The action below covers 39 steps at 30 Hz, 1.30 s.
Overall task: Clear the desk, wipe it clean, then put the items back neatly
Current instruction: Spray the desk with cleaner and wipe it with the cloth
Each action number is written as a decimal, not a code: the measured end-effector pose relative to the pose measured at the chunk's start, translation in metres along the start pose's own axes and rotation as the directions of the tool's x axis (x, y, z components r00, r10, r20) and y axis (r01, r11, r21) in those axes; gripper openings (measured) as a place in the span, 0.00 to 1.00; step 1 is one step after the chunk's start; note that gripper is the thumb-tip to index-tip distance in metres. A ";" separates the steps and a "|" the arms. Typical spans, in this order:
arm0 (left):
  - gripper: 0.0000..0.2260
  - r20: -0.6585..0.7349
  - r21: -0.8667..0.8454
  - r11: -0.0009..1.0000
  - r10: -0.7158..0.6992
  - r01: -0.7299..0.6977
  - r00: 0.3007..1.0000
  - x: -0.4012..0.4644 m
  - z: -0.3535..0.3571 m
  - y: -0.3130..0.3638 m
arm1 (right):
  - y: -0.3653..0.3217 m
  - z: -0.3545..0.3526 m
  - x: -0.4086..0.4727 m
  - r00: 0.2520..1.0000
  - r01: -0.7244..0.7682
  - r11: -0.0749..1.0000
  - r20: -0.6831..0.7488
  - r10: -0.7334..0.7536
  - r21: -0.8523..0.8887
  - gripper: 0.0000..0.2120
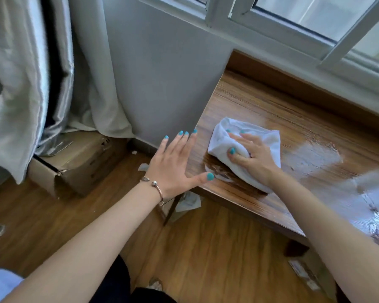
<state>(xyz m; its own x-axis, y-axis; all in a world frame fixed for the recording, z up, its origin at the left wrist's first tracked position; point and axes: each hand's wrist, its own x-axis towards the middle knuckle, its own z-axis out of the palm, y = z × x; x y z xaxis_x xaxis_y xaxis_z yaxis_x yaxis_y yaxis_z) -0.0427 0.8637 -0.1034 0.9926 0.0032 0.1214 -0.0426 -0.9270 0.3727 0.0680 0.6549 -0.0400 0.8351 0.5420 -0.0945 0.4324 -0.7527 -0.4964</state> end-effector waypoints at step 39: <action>0.57 0.134 -0.394 0.919 0.036 0.020 0.990 0.006 -0.026 -0.013 | -0.023 0.044 -0.049 0.994 0.058 0.908 -0.060 -0.091 -0.414 0.26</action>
<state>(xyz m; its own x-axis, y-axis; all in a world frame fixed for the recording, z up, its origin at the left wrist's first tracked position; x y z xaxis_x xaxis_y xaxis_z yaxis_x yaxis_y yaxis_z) -0.0390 0.8855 -0.0837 0.9967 -0.0805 0.0102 -0.0640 -0.7037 0.7076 0.0023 0.6625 -0.0619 0.8110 0.5850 0.0033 0.5823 -0.8068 -0.0993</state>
